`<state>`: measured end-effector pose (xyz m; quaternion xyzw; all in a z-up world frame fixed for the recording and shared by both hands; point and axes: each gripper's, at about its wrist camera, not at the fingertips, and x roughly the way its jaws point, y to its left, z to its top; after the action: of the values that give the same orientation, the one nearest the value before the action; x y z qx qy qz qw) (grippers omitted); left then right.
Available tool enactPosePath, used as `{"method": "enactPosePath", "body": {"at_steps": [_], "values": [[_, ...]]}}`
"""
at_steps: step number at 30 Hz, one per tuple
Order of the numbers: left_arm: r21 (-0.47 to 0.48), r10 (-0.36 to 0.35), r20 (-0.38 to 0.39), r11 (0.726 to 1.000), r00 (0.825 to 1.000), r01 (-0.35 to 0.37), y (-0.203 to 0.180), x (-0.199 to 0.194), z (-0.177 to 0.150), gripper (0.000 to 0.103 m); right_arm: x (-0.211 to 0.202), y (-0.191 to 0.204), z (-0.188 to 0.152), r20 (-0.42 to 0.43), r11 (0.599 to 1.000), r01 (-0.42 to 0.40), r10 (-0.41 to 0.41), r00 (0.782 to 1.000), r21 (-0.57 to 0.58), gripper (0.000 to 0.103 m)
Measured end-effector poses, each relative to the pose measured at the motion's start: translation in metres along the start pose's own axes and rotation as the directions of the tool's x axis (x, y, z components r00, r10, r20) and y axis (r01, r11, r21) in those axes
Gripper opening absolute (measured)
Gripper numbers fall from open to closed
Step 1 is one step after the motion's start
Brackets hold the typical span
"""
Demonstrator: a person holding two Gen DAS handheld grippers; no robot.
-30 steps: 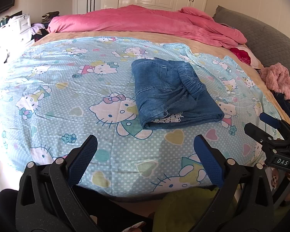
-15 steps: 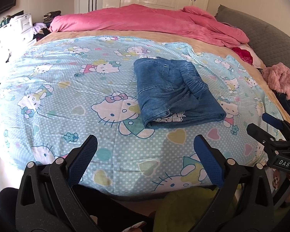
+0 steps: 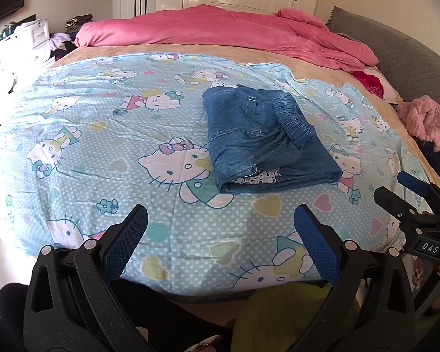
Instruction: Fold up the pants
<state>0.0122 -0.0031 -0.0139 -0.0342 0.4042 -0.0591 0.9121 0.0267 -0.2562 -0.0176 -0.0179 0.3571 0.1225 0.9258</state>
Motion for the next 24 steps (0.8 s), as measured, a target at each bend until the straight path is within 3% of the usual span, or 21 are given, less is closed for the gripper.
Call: {"method": "enactPosePath", "body": {"at_steps": [9, 18, 20, 24], "values": [[0.007, -0.007, 0.003, 1.0, 1.0, 0.007, -0.002, -0.002, 0.0, 0.094, 0.0, 0.0, 0.001, 0.0, 1.0, 0.003, -0.003, 1.0, 0.0, 0.099], [0.039, 0.073, 0.007, 0.997, 0.997, -0.073, -0.004, -0.005, 0.0, 0.094, 0.003, -0.008, 0.002, -0.008, 1.0, 0.025, -0.025, 1.0, 0.008, 0.099], [0.025, 0.099, 0.005, 0.995, 0.995, -0.099, 0.001, -0.004, 0.002, 0.094, 0.006, -0.012, 0.001, -0.013, 0.999, 0.032, -0.032, 0.999, 0.015, 0.099], [-0.028, 0.072, 0.025, 0.997, 0.997, -0.072, 0.023, -0.004, 0.01, 0.094, 0.019, -0.027, 0.001, -0.033, 0.998, 0.046, -0.044, 0.998, 0.042, 0.099]]}}
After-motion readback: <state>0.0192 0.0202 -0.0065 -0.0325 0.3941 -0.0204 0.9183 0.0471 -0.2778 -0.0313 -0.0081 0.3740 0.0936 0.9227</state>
